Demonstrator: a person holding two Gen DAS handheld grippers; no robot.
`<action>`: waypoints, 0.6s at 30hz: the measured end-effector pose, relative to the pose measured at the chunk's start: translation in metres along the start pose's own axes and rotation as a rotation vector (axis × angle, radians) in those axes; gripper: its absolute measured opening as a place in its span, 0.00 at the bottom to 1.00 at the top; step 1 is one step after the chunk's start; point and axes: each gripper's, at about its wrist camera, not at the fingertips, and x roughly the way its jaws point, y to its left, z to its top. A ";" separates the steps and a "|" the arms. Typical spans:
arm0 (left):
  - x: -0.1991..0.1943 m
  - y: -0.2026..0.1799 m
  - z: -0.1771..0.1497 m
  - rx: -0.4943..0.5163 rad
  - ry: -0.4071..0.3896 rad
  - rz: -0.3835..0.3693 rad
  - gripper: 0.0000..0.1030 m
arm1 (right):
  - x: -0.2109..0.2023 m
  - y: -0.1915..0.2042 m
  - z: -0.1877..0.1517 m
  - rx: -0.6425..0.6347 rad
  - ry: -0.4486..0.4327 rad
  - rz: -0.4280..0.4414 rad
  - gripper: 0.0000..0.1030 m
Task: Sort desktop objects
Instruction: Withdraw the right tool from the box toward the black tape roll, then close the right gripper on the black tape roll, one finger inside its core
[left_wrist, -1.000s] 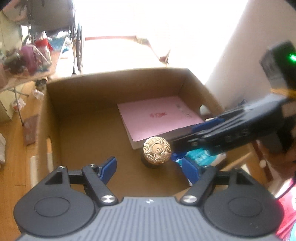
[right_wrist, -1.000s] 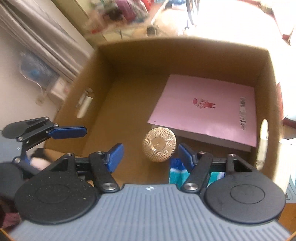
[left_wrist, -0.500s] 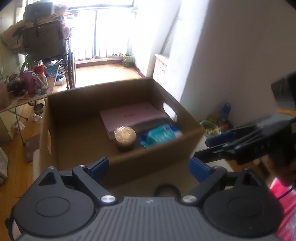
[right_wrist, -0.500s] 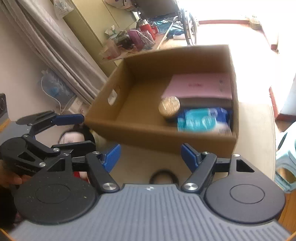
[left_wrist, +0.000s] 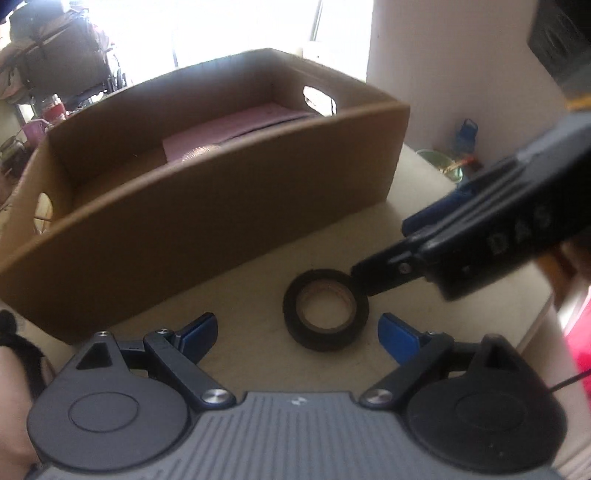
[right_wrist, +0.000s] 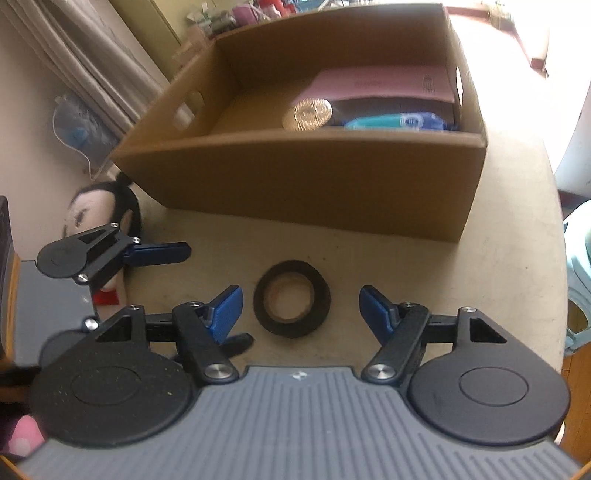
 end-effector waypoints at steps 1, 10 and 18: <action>0.003 -0.002 -0.001 0.000 0.003 -0.002 0.91 | 0.005 0.000 0.001 -0.006 0.009 -0.007 0.65; 0.017 -0.001 0.001 0.000 -0.003 -0.013 0.78 | 0.029 0.002 0.005 -0.038 0.060 -0.024 0.53; 0.022 0.003 -0.002 -0.005 0.007 -0.033 0.73 | 0.043 -0.003 0.007 -0.032 0.092 -0.035 0.46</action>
